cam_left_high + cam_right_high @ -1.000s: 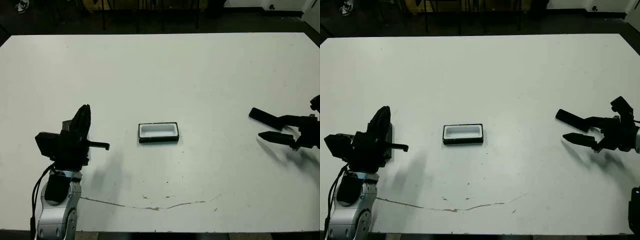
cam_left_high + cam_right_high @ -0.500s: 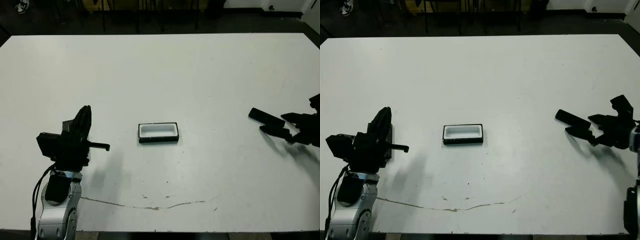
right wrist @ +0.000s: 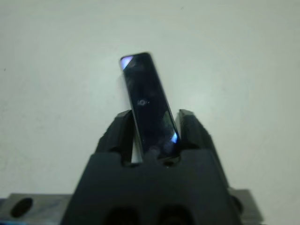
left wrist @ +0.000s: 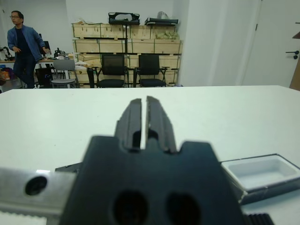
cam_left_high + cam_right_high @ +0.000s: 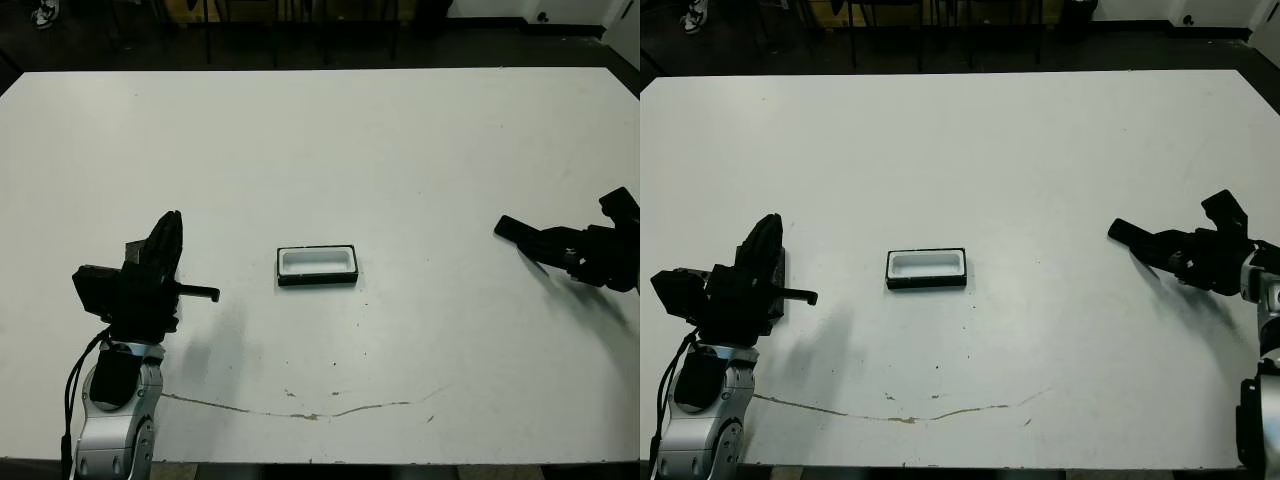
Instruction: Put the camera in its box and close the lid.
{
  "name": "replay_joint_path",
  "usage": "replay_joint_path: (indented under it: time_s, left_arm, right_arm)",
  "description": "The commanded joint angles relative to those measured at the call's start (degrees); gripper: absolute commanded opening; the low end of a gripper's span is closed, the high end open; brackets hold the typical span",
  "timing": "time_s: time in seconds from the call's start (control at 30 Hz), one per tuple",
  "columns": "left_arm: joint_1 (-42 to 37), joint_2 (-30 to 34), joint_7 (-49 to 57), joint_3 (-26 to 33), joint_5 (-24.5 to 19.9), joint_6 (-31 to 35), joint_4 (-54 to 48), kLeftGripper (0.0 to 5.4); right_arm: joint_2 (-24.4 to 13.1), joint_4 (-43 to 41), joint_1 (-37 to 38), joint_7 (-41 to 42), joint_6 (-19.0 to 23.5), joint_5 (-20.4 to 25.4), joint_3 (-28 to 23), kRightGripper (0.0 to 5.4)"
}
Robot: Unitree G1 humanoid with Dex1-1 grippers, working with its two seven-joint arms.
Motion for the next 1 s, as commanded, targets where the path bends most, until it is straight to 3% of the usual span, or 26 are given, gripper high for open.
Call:
replay_joint_path:
  time_s: [0.03,0.13,0.4,0.63,0.87,1.0]
  left_arm:
    - [0.83,0.59,0.33,0.24,0.15,1.42,0.02,0.0]
    - [0.84,0.6,0.22,0.24,0.15,1.13,0.14,0.0]
    - [0.99,0.61,0.27,0.22,0.67,0.83,0.06,0.0]
    - [1.0,0.54,0.09,0.13,0.23,1.2,0.07,0.0]
    - [0.75,0.5,0.28,-0.24,0.74,1.09,-0.01,0.0]
    - [0.74,0.33,0.73,-0.41,1.12,1.61,-0.45,0.0]
  right_arm:
    - [0.02,2.34,2.31,1.87,1.23,-3.75,3.02,1.15]
    - [-0.01,3.0,2.08,2.36,1.38,-3.36,2.8,0.79]
    - [1.03,-0.5,1.57,2.75,-0.76,1.81,-2.14,0.76]
    - [2.89,-12.82,-0.05,6.74,-0.77,9.45,-7.5,0.72]
    - [4.85,-33.05,-1.99,9.4,3.91,12.73,-4.09,0.71]
    - [6.05,-41.75,-5.16,12.07,12.6,13.63,1.15,0.71]
